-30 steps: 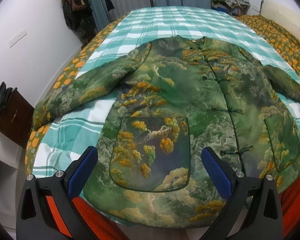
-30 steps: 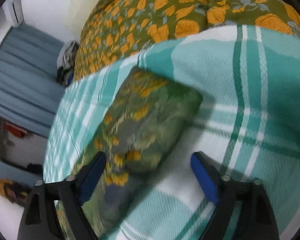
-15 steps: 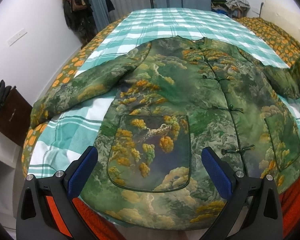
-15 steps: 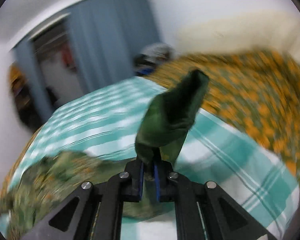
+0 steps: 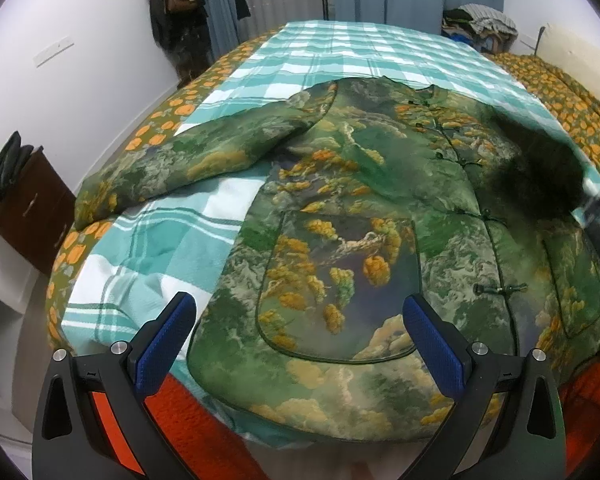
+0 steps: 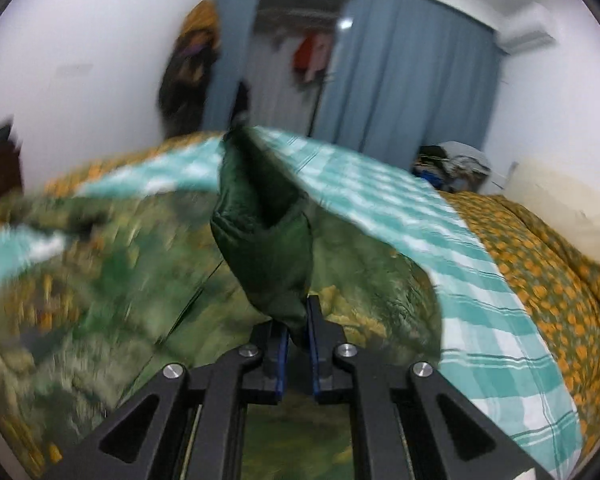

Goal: Fold large clothes

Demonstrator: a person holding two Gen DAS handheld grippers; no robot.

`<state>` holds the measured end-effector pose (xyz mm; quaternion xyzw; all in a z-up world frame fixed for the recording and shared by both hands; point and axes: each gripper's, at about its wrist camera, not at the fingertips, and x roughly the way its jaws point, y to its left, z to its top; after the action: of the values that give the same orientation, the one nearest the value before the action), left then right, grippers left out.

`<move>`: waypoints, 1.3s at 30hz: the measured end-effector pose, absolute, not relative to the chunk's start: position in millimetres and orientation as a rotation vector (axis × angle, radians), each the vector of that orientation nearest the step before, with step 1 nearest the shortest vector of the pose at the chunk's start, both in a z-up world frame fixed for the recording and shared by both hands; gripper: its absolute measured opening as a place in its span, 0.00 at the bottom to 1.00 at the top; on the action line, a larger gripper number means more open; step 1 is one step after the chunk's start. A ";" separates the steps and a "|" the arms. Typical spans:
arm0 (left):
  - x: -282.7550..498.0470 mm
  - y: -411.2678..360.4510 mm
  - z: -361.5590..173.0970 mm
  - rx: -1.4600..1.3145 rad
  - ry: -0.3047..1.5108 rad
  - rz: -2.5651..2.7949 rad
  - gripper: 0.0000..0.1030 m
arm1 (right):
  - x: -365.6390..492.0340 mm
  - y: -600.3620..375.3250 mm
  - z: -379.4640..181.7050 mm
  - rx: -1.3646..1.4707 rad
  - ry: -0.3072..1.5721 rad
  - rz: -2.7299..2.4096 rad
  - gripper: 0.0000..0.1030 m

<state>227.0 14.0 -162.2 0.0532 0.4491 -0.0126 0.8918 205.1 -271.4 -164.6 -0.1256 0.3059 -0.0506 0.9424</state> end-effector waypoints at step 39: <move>373.0 -180.6 -161.5 0.132 1.059 -0.485 0.08 | 88.5 -314.3 -173.9 0.070 0.667 -0.143 0.71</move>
<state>373.0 -180.6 -161.5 0.0622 0.4998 -0.2288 0.8331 88.5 -314.3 -173.9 0.0345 0.3270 -0.0703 0.9418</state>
